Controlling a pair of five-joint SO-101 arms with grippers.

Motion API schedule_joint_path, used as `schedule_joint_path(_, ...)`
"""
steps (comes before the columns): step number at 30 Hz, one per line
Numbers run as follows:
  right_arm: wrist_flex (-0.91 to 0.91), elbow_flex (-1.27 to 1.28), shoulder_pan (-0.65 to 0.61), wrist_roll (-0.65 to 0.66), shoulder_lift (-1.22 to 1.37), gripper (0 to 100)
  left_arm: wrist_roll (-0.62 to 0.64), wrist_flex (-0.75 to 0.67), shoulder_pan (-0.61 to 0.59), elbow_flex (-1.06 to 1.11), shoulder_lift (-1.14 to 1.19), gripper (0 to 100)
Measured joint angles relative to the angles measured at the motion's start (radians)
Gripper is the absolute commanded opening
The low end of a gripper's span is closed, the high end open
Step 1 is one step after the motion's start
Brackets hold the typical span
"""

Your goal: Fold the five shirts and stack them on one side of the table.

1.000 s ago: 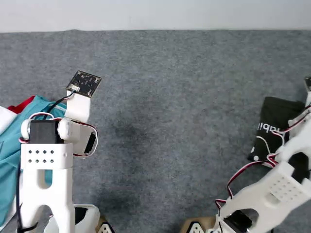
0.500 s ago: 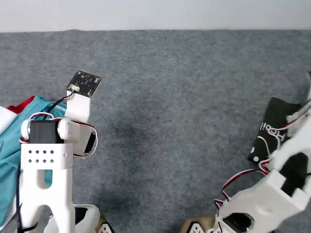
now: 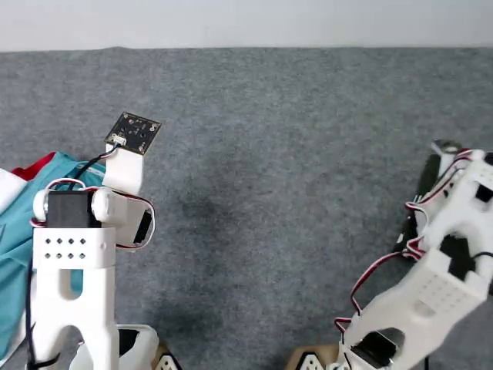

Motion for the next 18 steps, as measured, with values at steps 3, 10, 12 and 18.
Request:
schedule_joint_path(3,0.014,0.0,0.0,0.0,0.017,0.9,0.0,0.0,0.0,0.002,0.0,0)
schedule_joint_path(10,0.14,0.0,-0.037,0.0,-0.094,0.9,0.0,0.0,0.0,0.002,0.0,0)
schedule_joint_path(12,0.187,0.0,-0.063,0.0,-0.164,0.9,0.0,0.0,0.0,0.002,0.0,0)
schedule_joint_path(18,0.267,0.006,-0.14,0.0,-0.374,0.9,0.0,0.0,-0.012,0.002,0.0,0)
